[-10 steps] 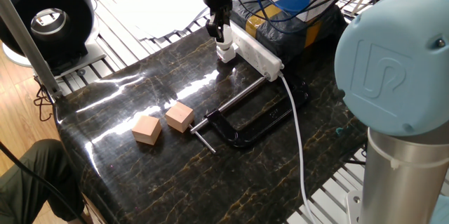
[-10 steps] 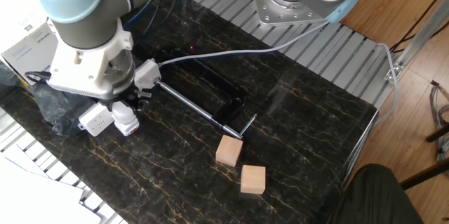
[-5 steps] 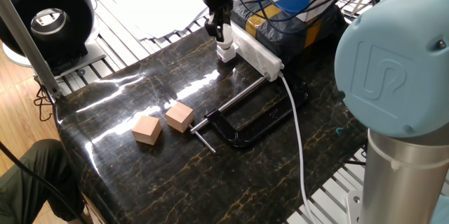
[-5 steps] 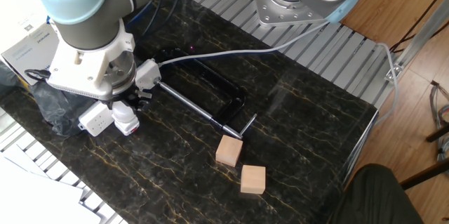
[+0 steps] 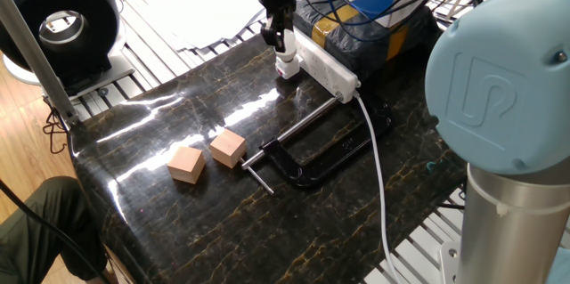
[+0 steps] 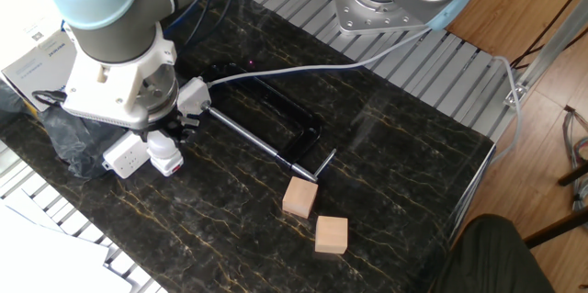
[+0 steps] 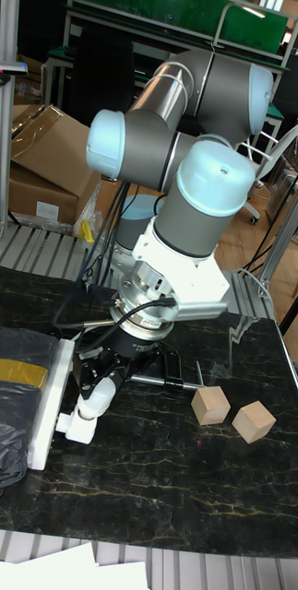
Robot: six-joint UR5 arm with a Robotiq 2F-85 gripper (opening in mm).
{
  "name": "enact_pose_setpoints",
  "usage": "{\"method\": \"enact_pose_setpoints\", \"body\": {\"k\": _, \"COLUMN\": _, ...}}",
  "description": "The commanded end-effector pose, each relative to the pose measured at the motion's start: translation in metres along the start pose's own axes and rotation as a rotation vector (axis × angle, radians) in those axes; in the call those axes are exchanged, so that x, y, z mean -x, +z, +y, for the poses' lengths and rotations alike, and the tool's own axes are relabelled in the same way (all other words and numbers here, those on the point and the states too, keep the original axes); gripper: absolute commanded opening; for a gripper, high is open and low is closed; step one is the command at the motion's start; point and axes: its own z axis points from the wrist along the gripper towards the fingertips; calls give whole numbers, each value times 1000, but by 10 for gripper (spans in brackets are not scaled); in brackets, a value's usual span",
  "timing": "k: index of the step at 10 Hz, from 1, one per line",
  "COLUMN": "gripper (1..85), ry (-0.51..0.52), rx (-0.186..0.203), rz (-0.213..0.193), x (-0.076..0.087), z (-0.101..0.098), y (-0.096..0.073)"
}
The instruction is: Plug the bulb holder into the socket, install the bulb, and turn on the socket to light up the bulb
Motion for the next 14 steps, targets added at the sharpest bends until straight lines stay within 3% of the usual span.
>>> {"method": "enact_pose_setpoints", "body": {"k": 1, "gripper": 463, "ry": -84, "rx": 3, "rz": -3, "x": -3, "z": -5, "y": -3}}
{"method": "enact_pose_setpoints", "body": {"k": 5, "gripper": 513, "ry": -117, "rx": -17, "rz": -10, "x": -3, "z": -10, "y": -6}}
{"method": "enact_pose_setpoints", "body": {"k": 8, "gripper": 547, "ry": -113, "rx": 5, "rz": -24, "x": 2, "z": -3, "y": -6}}
{"method": "enact_pose_setpoints", "body": {"k": 10, "gripper": 563, "ry": -124, "rx": 45, "rz": -45, "x": 7, "z": 12, "y": -10}}
{"method": "enact_pose_setpoints", "body": {"k": 13, "gripper": 603, "ry": -300, "rx": 88, "rz": -70, "x": 6, "z": 27, "y": -20}}
{"method": "enact_pose_setpoints", "body": {"k": 14, "gripper": 610, "ry": -397, "rx": 46, "rz": -79, "x": 7, "z": 18, "y": -22}}
